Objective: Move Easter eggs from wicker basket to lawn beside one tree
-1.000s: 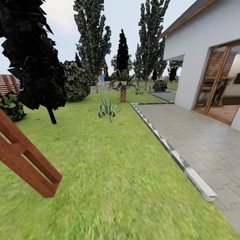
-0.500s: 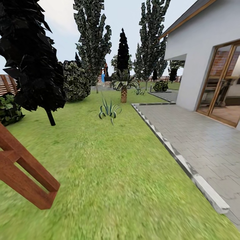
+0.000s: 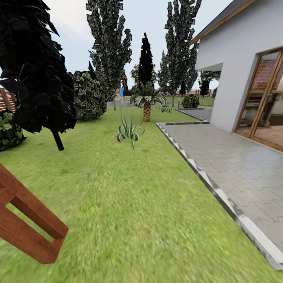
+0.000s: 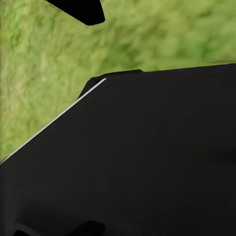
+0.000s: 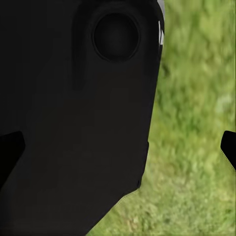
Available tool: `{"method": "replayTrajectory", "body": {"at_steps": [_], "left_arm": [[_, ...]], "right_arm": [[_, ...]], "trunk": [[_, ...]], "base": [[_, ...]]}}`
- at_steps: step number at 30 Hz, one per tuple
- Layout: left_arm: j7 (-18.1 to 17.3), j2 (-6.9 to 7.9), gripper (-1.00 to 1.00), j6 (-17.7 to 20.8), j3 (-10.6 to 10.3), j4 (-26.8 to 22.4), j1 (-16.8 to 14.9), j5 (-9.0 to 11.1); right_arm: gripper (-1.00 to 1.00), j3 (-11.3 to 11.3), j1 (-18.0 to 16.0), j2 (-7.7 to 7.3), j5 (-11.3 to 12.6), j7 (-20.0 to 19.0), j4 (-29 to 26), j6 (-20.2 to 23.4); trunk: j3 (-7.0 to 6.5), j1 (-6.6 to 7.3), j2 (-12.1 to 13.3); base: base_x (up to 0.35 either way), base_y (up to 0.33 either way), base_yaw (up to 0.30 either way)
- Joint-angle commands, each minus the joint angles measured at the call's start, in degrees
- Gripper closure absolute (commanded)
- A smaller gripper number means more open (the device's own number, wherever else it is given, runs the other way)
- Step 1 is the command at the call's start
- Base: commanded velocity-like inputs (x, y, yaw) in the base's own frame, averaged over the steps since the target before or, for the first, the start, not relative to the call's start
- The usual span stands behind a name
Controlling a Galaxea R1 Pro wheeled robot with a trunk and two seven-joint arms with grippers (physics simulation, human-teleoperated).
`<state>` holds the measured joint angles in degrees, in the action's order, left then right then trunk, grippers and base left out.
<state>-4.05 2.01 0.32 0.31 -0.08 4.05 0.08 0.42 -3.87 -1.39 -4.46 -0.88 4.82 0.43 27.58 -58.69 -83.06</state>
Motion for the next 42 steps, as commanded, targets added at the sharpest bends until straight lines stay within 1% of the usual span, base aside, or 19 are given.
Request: {"method": "replayTrajectory", "body": {"at_steps": [1,42], "left_arm": [[-0.2,0.01,-1.00,0.0,0.0,0.0,0.0,0.0],[-0.2,0.01,-1.00,0.0,0.0,0.0,0.0,0.0]], "right_arm": [[-1.00,0.0,-0.1,-0.01,-0.5,-0.1,0.1,0.0],[-1.00,0.0,0.0,-0.01,-0.5,-0.2,0.1,0.0]], "trunk": [[0.04,-0.03,0.0],[0.04,-0.03,0.0]], "base": [[0.333,0.100,0.000],[0.333,0.099,0.000]]}}
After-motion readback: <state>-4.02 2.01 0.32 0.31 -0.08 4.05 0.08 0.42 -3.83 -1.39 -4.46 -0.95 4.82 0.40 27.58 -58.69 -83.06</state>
